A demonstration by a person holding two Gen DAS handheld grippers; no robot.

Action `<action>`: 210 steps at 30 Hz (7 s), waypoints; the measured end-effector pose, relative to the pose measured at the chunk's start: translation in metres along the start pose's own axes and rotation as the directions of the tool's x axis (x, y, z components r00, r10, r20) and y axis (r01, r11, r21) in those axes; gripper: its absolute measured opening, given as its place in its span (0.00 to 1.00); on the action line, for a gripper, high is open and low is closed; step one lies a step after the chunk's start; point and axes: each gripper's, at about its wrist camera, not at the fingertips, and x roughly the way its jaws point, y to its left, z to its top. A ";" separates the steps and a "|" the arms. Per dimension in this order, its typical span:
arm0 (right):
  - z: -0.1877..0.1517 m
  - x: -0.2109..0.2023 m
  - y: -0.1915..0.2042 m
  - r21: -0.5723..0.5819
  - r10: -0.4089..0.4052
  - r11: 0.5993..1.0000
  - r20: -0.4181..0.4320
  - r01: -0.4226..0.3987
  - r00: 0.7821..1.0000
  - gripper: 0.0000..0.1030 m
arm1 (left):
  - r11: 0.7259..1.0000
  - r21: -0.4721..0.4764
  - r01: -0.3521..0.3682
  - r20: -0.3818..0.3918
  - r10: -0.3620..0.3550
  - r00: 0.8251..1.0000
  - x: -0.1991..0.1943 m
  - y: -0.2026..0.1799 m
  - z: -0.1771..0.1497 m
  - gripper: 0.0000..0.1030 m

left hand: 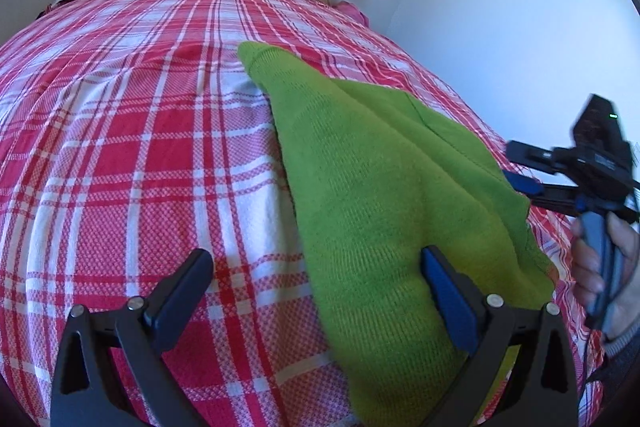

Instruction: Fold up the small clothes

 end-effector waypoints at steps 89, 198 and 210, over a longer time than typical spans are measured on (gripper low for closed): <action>-0.102 0.050 0.182 -0.198 0.284 0.930 -0.152 -0.311 0.947 0.26 | 0.998 -0.064 -0.025 0.188 0.037 0.981 -0.182 0.048 -0.060 0.32; -0.269 0.080 0.364 -0.570 0.155 0.776 -0.245 -0.271 0.957 0.62 | 0.850 -0.390 -0.353 0.193 0.451 0.872 -0.309 0.201 -0.206 1.00; -0.301 -0.043 0.381 -0.675 0.152 0.738 0.128 -0.027 0.980 0.76 | 0.889 -0.249 -0.385 0.390 0.456 0.800 -0.381 0.110 -0.189 1.00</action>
